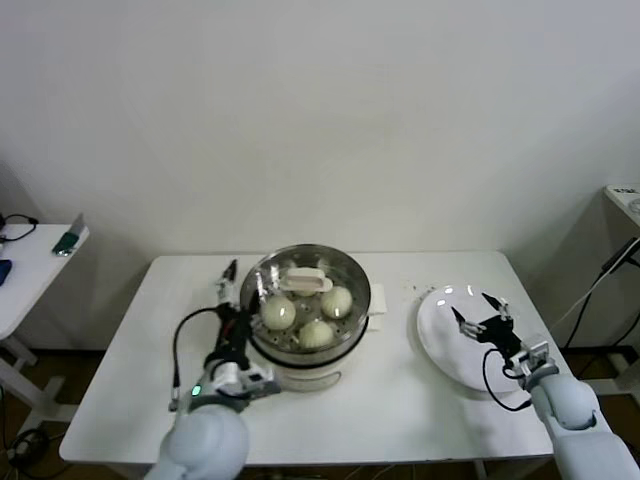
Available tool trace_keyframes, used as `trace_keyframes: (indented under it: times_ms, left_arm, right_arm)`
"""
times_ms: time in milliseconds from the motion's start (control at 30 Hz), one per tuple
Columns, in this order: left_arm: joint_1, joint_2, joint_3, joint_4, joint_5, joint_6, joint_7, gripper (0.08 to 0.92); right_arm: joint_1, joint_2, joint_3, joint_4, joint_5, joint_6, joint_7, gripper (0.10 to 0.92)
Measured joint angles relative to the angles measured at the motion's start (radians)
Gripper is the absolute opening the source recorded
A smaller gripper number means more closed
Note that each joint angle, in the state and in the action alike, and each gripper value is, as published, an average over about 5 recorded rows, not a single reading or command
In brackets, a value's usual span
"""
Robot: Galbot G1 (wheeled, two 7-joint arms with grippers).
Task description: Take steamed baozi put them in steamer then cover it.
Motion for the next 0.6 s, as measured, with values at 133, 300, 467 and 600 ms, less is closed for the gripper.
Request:
trace_keyframes:
  times_ms: [133,300,467,600]
  left_arm:
    - [0.081,-0.003,-0.138,-0.014,-0.198,-0.005,-0.095,0.823]
    - [0.179,-0.032,-0.321,-0.014,-0.464,-0.09,-0.158,0.823]
    - [0.259,-0.084,-0.471,0.031,-0.712,-0.306,-0.181,0.823]
    - [0.302,-0.127,-0.545,0.084,-0.862,-0.499,-0.182,0.823]
  right_arm:
    - [-0.009,0.005,0.006,0.008,0.005,0.006,-0.004,0.823]
    - [-0.024,0.017,0.017,0.024,0.008,0.018,-0.006,0.823]
    - [-0.041,0.031,0.029,0.043,0.013,0.034,-0.008,0.823]
    - [-0.053,0.042,0.037,0.053,0.021,0.049,-0.008,0.823]
